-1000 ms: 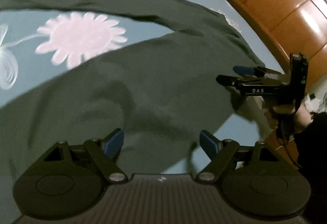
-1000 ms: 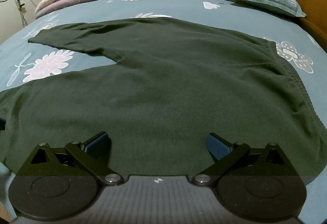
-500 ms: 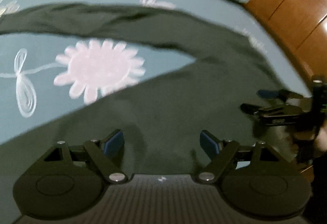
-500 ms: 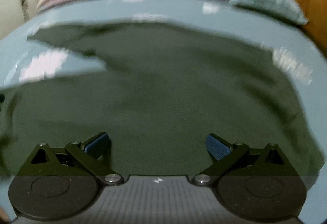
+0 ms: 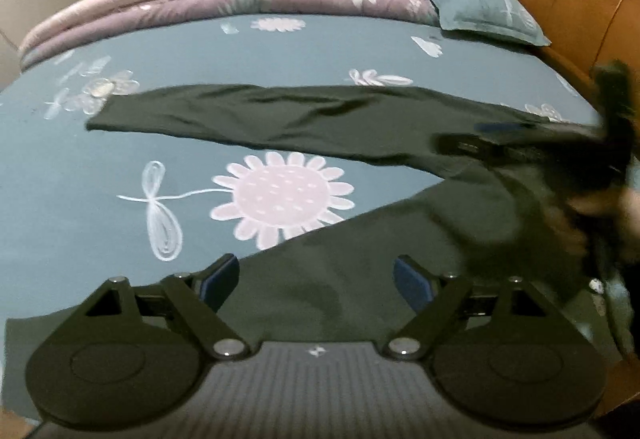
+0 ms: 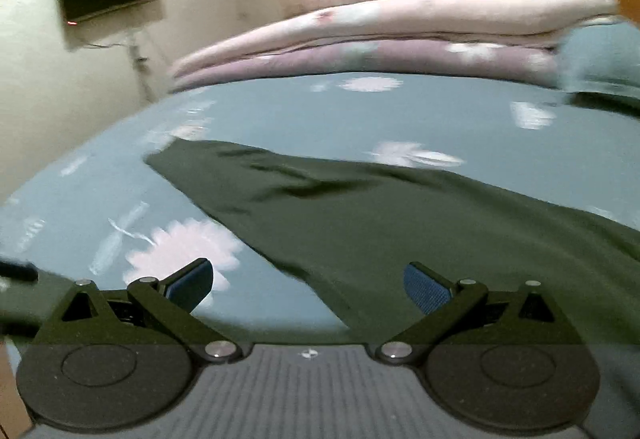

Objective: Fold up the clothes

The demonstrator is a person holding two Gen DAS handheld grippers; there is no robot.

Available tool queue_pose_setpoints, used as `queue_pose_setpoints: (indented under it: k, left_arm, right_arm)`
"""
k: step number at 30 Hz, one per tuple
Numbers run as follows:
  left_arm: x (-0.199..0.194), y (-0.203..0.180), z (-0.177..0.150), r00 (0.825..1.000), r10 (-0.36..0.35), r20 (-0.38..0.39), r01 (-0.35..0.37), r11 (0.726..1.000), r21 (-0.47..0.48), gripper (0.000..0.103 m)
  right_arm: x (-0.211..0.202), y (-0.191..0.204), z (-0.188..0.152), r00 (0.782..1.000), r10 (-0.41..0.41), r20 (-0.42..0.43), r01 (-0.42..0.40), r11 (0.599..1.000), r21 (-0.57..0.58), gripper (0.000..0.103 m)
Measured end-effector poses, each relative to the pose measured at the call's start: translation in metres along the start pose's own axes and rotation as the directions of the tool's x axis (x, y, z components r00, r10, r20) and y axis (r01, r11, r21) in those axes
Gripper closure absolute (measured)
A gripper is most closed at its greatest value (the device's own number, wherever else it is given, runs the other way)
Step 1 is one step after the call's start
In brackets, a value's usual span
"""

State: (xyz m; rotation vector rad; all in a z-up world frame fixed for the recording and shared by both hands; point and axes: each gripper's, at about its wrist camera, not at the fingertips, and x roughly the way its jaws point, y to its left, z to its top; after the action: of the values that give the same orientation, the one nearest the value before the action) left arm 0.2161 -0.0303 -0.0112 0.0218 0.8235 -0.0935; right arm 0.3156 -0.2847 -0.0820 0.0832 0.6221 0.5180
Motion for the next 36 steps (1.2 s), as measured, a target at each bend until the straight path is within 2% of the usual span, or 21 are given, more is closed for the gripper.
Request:
queue_pose_setpoints:
  k: [3, 6, 7, 11, 14, 15, 17, 18, 22, 24, 28, 30, 31, 34, 36]
  left_arm:
    - [-0.007, 0.009, -0.008, 0.999, 0.033, 0.003, -0.033, 0.999, -0.039, 0.017]
    - [-0.011, 0.020, -0.017, 0.998, 0.064, -0.011, -0.065, 0.994, -0.086, 0.017]
    - [-0.013, 0.023, -0.019, 0.998, 0.069, -0.014, -0.070, 0.992, -0.106, 0.017]
    - [-0.017, 0.037, -0.026, 0.998, 0.061, -0.028, -0.066, 0.980, -0.187, 0.017]
    - [-0.018, 0.042, -0.024, 0.998, 0.056, 0.001, -0.055, 0.978, -0.200, 0.017]
    - [-0.018, 0.044, -0.024, 0.998, 0.056, 0.012, -0.053, 0.977, -0.207, 0.017]
    - [-0.019, 0.048, -0.023, 0.998, 0.056, 0.033, -0.047, 0.974, -0.221, 0.017]
    - [-0.018, 0.051, -0.023, 0.998, 0.046, 0.039, -0.036, 0.974, -0.226, 0.016]
    - [-0.004, 0.067, -0.012, 0.999, 0.002, 0.050, 0.008, 0.978, -0.207, 0.016]
    - [0.010, 0.076, -0.002, 0.998, -0.037, 0.055, 0.047, 0.980, -0.192, 0.015]
    - [0.049, 0.090, 0.034, 0.987, -0.157, 0.047, 0.162, 0.975, -0.151, 0.015]
    - [0.063, 0.091, 0.052, 0.977, -0.208, 0.057, 0.213, 0.971, -0.109, 0.015]
    - [0.070, 0.092, 0.061, 0.971, -0.233, 0.061, 0.238, 0.967, -0.087, 0.015]
    - [0.089, 0.092, 0.081, 0.950, -0.307, 0.061, 0.309, 0.951, -0.016, 0.015]
    - [0.101, 0.094, 0.090, 0.942, -0.331, 0.047, 0.331, 0.943, 0.022, 0.015]
  right_arm:
    - [0.049, 0.006, 0.011, 0.999, 0.029, -0.038, -0.028, 0.999, 0.023, 0.000]
    - [0.078, 0.006, 0.000, 0.990, 0.036, -0.133, -0.024, 0.995, 0.093, 0.000]
    - [0.074, 0.013, -0.005, 0.992, 0.025, -0.123, -0.017, 0.997, 0.069, 0.000]
    - [0.061, 0.030, -0.012, 0.981, 0.008, -0.191, -0.002, 1.000, 0.030, 0.000]
    - [0.058, 0.023, 0.005, 0.970, 0.051, -0.236, -0.032, 0.996, 0.085, 0.000]
    - [0.052, 0.018, 0.012, 0.974, 0.060, -0.217, -0.039, 0.994, 0.097, 0.000]
    - [0.052, 0.016, 0.021, 0.988, 0.024, -0.154, -0.012, 0.997, 0.081, 0.000]
    - [0.055, 0.015, 0.022, 0.990, 0.003, -0.139, 0.008, 0.997, 0.075, 0.000]
    - [0.073, 0.010, 0.002, 0.983, -0.019, -0.184, 0.049, 0.986, 0.159, 0.000]
    - [0.069, 0.021, -0.005, 0.975, -0.015, -0.221, 0.045, 0.990, 0.134, 0.000]
    - [0.067, 0.036, -0.006, 0.960, -0.049, -0.276, 0.081, 0.991, 0.103, 0.000]
    - [0.065, 0.033, 0.006, 0.956, -0.035, -0.291, 0.080, 0.986, 0.143, 0.000]
    - [0.063, 0.031, 0.011, 0.959, -0.038, -0.281, 0.086, 0.983, 0.162, 0.000]
    - [0.061, 0.033, 0.018, 0.973, -0.160, -0.169, 0.188, 0.968, 0.166, 0.000]
    - [0.068, 0.033, 0.011, 0.972, -0.176, -0.156, 0.206, 0.957, 0.205, 0.000]
